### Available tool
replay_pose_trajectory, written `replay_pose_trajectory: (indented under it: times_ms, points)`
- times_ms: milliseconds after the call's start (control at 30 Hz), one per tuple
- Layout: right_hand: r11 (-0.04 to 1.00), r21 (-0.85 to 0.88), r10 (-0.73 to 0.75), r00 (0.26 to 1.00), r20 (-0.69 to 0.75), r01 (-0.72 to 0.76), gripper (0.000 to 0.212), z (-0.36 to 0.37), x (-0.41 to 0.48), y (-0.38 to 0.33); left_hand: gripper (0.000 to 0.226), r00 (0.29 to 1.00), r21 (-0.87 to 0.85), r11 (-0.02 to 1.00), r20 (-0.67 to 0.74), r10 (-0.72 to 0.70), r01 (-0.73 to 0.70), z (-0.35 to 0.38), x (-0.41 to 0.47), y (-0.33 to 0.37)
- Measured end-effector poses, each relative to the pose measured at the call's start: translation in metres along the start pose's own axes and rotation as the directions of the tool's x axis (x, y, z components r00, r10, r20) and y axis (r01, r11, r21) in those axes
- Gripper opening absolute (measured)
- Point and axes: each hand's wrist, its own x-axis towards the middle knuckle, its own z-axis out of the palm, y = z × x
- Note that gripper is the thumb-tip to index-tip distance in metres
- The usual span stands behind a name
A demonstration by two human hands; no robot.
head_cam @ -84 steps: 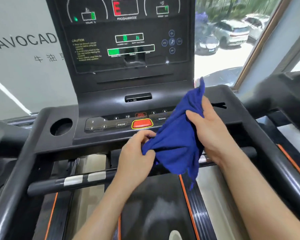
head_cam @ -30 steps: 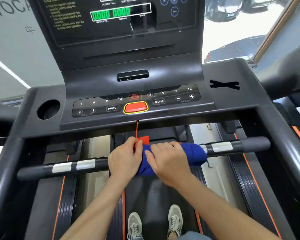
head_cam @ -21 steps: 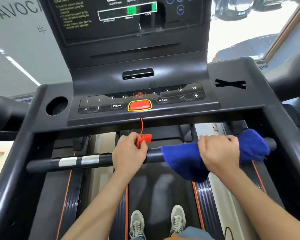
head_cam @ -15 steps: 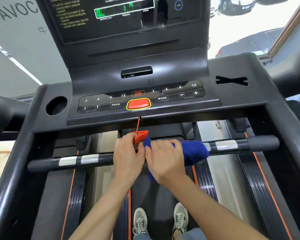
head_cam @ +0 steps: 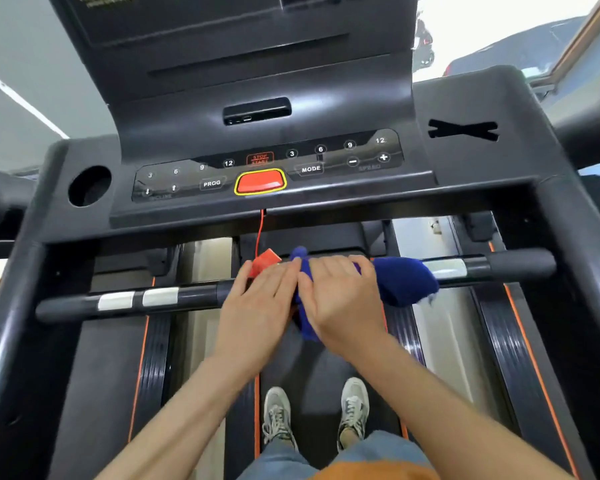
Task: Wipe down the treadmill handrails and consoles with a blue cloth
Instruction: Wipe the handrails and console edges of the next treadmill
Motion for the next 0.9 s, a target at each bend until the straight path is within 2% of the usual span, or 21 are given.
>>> replay_pose_trajectory:
  times_ms: [33,100,167,267,367,400,467,533,567,633,700,800,867,900]
  points:
    - [0.999,-0.006,-0.038,0.999,-0.008,0.038,0.032,-0.002,-0.001,0.005,0.055,1.0,0.033,0.999,-0.003,-0.001,0.001,-0.003,-0.004,-0.004]
    - [0.994,-0.092,-0.05,0.994,0.094,0.059,0.033,-0.017,-0.003,0.033,0.059,1.0,0.044,0.999,-0.018,-0.006,0.007,-0.008,-0.005,-0.001]
    - [0.968,-0.248,0.083,0.978,0.19,-0.034,0.034,-0.037,-0.007,0.075,0.071,0.999,-0.001,0.999,-0.011,-0.043,0.043,-0.011,-0.001,0.006]
    - [0.905,-0.389,0.249,0.957,0.152,-0.174,0.048,-0.062,-0.015,0.126,0.062,0.997,-0.068,0.996,-0.044,-0.064,0.061,-0.015,0.005,0.02]
    - [0.874,-0.409,0.332,0.937,0.108,-0.263,0.051,-0.054,-0.007,0.106,0.057,0.996,-0.083,0.995,-0.063,-0.064,0.059,-0.017,0.008,0.027]
    - [0.888,-0.399,0.298,0.947,0.119,-0.229,0.043,-0.044,-0.004,0.088,0.057,0.996,-0.099,0.993,-0.058,-0.073,0.067,-0.018,0.008,0.026]
    - [0.962,-0.235,0.171,0.976,0.132,-0.137,0.031,-0.022,-0.002,0.039,0.054,0.994,-0.143,0.986,-0.047,-0.094,0.086,-0.019,0.006,0.022]
    - [0.99,-0.073,0.131,0.986,0.105,-0.124,0.031,-0.004,-0.005,-0.004,0.043,0.99,-0.187,0.976,-0.065,-0.125,0.111,-0.019,0.0,0.013]
    - [0.992,-0.053,0.116,0.988,0.097,-0.112,0.033,-0.001,-0.005,-0.015,0.038,0.986,-0.21,0.97,-0.085,-0.143,0.122,-0.02,-0.002,0.008]
    - [0.999,-0.049,0.002,0.995,0.1,0.003,0.036,-0.002,-0.002,-0.009,0.032,0.98,-0.249,0.962,-0.13,-0.148,0.112,-0.019,-0.009,-0.007]
    - [0.989,-0.142,-0.011,0.99,0.141,0.031,0.037,-0.016,-0.005,0.025,0.031,0.978,-0.258,0.962,-0.163,-0.131,0.086,-0.02,-0.012,-0.017]
    - [0.925,-0.357,0.177,0.98,0.096,-0.132,0.031,-0.04,-0.006,0.088,0.033,0.982,-0.241,0.97,-0.167,-0.082,0.04,-0.023,-0.009,-0.022]
    - [0.885,-0.443,0.187,0.981,0.058,-0.142,0.012,-0.043,-0.006,0.082,0.034,0.99,-0.214,0.977,-0.128,-0.053,0.024,-0.025,-0.008,-0.02]
    - [0.888,-0.438,0.181,0.982,0.048,-0.142,0.013,-0.033,-0.004,0.061,0.033,0.993,-0.214,0.976,-0.107,-0.057,0.033,-0.027,-0.008,-0.019]
